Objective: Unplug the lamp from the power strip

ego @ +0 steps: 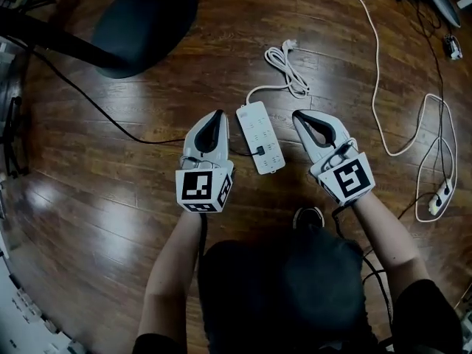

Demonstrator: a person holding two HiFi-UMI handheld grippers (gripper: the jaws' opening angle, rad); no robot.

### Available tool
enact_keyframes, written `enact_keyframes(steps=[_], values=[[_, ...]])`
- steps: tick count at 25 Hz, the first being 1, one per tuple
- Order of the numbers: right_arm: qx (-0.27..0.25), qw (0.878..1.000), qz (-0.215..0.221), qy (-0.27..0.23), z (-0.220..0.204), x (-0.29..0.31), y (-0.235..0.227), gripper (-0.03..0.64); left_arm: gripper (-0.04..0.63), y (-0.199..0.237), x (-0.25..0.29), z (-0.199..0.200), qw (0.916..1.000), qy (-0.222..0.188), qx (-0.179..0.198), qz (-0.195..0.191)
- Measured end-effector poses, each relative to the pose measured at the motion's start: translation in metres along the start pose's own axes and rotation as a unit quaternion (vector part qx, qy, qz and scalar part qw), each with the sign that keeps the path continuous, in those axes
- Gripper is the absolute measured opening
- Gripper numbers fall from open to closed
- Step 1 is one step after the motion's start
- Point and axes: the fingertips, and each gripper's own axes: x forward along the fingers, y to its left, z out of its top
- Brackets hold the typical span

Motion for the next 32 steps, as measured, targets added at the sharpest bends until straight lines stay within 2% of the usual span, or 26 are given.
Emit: enact_keyframes(steps=[7, 11, 14, 15, 18, 20, 24, 28, 32], values=[[0.013, 1.000, 0.021, 0.015, -0.051, 0.015, 0.018, 0.008, 0.003, 0.009, 0.012, -0.047, 0.9994, 0.025, -0.006, -0.023], [0.023, 0.997, 0.066, 0.042, -0.074, 0.024, 0.048, 0.008, 0.003, 0.006, 0.034, -0.065, 0.9976, 0.045, 0.022, -0.048], [0.021, 0.995, 0.077, 0.052, -0.089, 0.025, 0.063, 0.008, 0.003, 0.003, 0.051, -0.072, 0.9959, 0.050, 0.047, -0.059], [0.022, 0.995, 0.078, 0.054, -0.093, 0.023, 0.067, 0.008, 0.003, 0.002, 0.054, -0.073, 0.9960, 0.050, 0.039, -0.062], [0.025, 0.994, 0.082, 0.064, -0.108, 0.018, 0.076, 0.008, 0.003, -0.001, 0.057, -0.076, 0.9971, 0.045, -0.018, -0.059], [0.028, 0.993, 0.085, 0.077, -0.118, 0.015, 0.082, 0.008, 0.003, -0.008, 0.055, -0.084, 0.9963, 0.050, -0.020, -0.067], [0.029, 0.992, 0.086, 0.086, -0.133, 0.012, 0.088, 0.008, 0.004, -0.028, 0.052, -0.111, 0.9901, 0.086, 0.026, -0.108], [0.032, 0.990, 0.098, 0.096, -0.141, 0.015, 0.097, 0.008, 0.003, -0.029, 0.056, -0.142, 0.9820, 0.142, 0.025, -0.121], [0.031, 0.987, 0.108, 0.111, -0.155, 0.018, 0.105, 0.008, 0.003, -0.029, 0.064, -0.161, 0.9738, 0.181, 0.028, -0.135]])
